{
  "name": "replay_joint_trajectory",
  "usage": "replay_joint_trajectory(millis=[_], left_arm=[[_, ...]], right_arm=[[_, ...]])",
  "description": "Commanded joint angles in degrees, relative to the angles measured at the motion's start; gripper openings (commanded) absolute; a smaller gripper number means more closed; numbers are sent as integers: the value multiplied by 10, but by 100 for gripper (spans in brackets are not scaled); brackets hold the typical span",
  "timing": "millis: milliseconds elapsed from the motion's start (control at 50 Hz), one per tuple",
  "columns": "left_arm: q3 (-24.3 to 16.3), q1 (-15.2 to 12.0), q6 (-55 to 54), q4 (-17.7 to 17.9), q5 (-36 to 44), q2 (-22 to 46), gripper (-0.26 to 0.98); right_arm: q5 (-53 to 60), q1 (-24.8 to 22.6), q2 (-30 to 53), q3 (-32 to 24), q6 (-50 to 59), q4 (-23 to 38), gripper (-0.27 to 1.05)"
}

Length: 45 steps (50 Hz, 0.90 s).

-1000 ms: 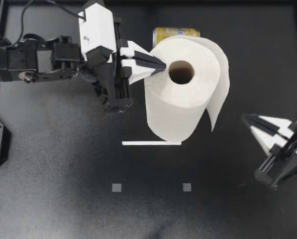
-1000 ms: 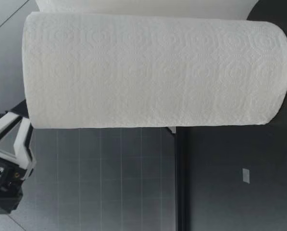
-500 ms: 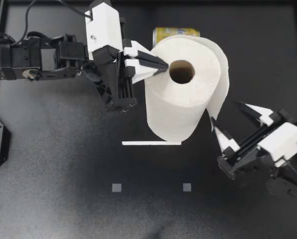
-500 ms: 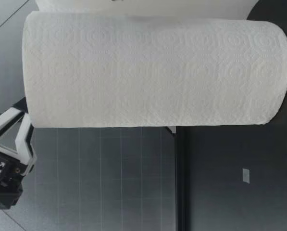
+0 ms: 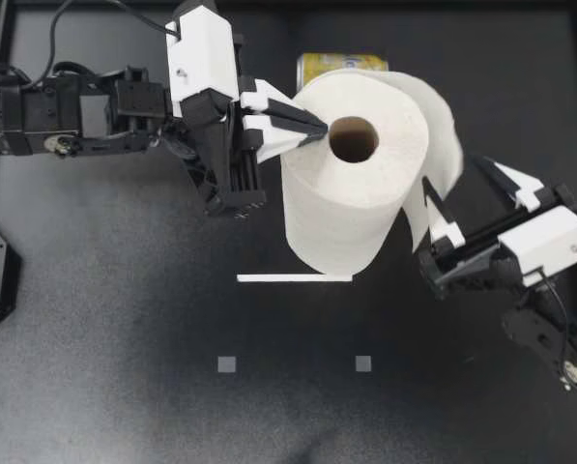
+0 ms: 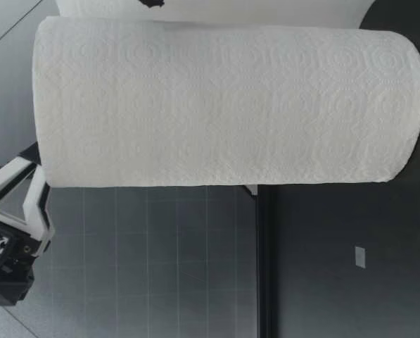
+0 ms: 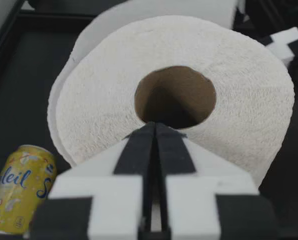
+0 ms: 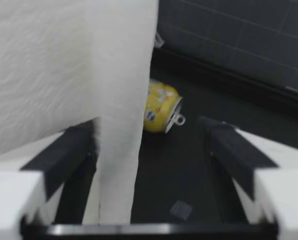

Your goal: Pick up a piece of paper towel and place it on the spilled liquid.

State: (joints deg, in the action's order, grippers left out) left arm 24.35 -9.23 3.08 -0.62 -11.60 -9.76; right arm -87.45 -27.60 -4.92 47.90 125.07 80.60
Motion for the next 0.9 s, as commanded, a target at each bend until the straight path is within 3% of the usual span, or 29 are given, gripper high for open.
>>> replay_joint_trajectory(millis=[0, 340, 420, 700, 880], left_arm=[[-2, -2, -1, 1, -4, 0, 10], [-2, -2, -1, 1, -4, 8, 10], [-2, -3, -2, 1, -5, 10, 10], [2, -2, -4, 3, -5, 14, 10], [9, -3, -6, 6, -13, 18, 10]], right_arm=[[-5, 14, -10, -4, -1, 13, 74], [20, 50, -14, -4, -1, 68, 70], [21, 52, -14, 0, -1, 67, 58], [41, 52, -18, 13, 3, 63, -13], [69, 52, -20, 31, 4, 43, -16]])
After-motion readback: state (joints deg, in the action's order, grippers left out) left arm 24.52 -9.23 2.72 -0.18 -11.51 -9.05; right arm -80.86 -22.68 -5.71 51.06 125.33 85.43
